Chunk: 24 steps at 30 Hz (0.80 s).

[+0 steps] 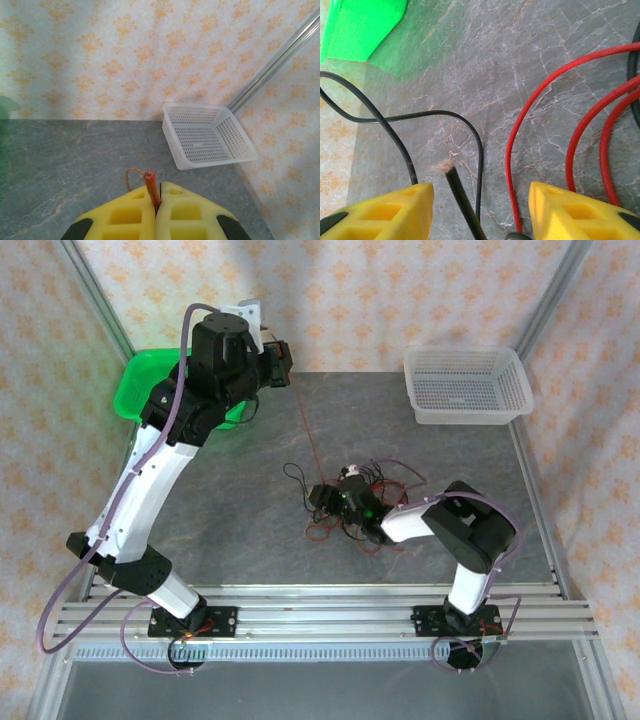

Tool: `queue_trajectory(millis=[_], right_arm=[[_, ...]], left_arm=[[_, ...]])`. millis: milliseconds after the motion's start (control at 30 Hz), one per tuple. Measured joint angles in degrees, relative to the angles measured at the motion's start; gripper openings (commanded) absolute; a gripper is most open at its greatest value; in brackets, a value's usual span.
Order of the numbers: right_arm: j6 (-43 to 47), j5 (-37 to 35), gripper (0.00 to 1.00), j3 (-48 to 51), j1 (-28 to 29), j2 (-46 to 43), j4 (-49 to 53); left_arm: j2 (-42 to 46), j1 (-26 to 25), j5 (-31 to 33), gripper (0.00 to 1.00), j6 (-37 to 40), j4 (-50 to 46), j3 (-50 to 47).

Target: Untangle the cables

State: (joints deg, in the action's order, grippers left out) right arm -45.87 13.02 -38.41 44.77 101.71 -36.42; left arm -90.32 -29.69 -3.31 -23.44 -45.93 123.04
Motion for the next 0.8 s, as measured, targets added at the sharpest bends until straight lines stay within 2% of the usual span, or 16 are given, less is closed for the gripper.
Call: queue_trajectory(millis=[133, 333, 533, 800], right_arm=[[0.3, -0.8, 0.58, -0.7, 0.0, -0.5, 2.3], [3.6, -1.1, 0.58, -0.7, 0.1, -3.7, 8.0], [13.0, -2.7, 0.67, -0.7, 1.5, -11.1, 15.7], [25.3, -7.5, 0.67, -1.0, 2.1, -23.3, 22.7]], left_arm=[[-0.3, 0.2, 0.0, 0.00, 0.1, -0.1, 1.8], [-0.2, 0.4, -0.2, 0.00, 0.6, 2.5, 2.2], [2.2, 0.6, -0.3, 0.00, 0.6, 7.5, -1.8], [3.0, 0.6, -0.7, 0.00, 0.4, 9.6, -4.9]])
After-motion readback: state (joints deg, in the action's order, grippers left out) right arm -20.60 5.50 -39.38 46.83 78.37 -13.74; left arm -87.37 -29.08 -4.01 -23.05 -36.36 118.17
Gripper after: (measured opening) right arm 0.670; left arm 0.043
